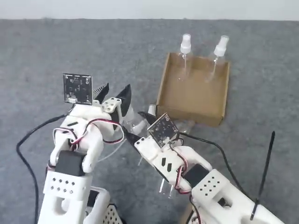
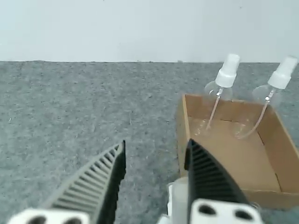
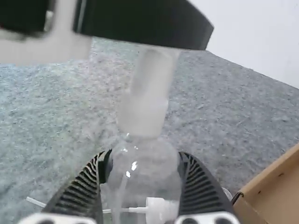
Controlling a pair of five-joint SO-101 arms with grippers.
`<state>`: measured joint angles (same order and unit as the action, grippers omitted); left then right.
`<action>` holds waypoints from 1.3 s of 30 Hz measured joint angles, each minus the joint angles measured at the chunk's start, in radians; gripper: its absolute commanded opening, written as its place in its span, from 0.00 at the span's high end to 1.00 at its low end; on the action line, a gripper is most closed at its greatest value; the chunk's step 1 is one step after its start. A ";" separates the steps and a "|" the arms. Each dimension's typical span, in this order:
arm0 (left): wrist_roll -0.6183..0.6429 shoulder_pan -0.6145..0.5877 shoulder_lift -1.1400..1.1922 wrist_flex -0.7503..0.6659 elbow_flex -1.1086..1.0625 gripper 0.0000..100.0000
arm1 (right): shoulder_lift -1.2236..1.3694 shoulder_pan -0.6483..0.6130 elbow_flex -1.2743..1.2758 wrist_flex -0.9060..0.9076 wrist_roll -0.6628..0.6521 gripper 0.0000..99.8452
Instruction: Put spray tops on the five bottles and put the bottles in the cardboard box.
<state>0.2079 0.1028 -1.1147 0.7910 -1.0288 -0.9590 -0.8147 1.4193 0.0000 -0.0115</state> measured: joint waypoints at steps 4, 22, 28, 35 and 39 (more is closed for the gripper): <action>0.000 0.000 0.000 0.000 0.000 0.81 | 0.000 0.000 0.000 0.000 0.000 0.99; 0.006 0.002 0.000 0.000 -0.006 0.81 | 0.000 0.000 0.000 0.000 0.000 0.99; 0.006 0.005 0.000 0.000 -0.006 0.81 | 0.000 0.000 0.000 0.000 0.000 0.99; 0.006 0.005 0.000 -0.029 -0.021 0.81 | 0.000 0.002 0.000 0.000 0.000 0.99; 0.006 0.005 0.000 -0.032 -0.023 0.81 | 0.000 0.003 0.000 0.000 0.000 0.99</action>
<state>0.2140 0.1074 -1.1147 0.7587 -1.0518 -0.9590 -0.8117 1.4193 0.0000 -0.0115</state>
